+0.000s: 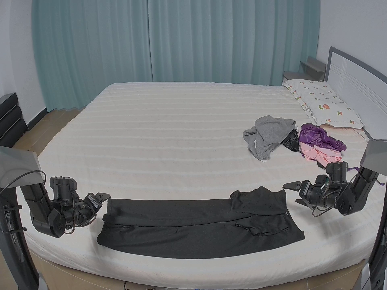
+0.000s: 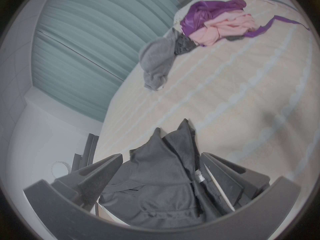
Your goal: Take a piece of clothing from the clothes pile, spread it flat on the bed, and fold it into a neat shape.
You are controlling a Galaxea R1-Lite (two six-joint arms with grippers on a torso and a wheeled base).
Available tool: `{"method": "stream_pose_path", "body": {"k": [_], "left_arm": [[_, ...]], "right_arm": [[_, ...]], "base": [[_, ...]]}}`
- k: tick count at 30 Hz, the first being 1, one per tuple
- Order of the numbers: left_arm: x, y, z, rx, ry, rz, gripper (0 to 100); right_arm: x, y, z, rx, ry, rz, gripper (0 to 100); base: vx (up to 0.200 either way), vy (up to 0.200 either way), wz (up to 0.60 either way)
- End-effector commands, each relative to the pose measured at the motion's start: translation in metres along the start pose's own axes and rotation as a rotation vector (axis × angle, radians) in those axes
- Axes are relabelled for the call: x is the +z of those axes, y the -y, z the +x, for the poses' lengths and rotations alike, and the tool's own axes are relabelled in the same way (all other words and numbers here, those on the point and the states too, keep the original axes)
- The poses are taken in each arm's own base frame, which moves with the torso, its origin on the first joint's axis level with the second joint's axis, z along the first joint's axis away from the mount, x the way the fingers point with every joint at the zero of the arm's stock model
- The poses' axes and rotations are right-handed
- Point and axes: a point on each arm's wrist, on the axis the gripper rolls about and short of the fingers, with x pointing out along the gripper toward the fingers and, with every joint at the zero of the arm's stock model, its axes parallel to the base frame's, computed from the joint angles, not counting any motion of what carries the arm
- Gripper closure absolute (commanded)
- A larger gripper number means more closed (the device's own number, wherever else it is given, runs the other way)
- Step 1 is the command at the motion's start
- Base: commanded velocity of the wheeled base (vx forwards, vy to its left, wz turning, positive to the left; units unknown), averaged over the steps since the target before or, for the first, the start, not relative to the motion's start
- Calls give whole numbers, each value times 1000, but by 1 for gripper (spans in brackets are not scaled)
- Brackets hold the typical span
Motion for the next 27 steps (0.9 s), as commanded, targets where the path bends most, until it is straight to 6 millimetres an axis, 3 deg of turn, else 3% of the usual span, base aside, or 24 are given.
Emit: {"method": "stream_pose_path", "body": {"k": [1,6,10,19,27], "left_arm": [[-19,-1,-32,14,-42,-29,0],[-32,-4,-40,38,-90,-83,0],[-41,-6,-40,58,-120,-71,0],[-50,-9,-42,97,-137,-55,0],[-60,-5,-18,145,-79,-1,0]], "right_arm": [[-33,-4,-42,44,41,32,0],[-56,-6,-55,46,17,89,0],[-63,-1,-57,48,8,121,0],[-72,9,-52,37,6,138,0],[-75,12,-49,12,8,139,0]], "base": [[0,0,0],[-200,0,0],[-200,0,0],[0,0,0],[0,0,0]]}}
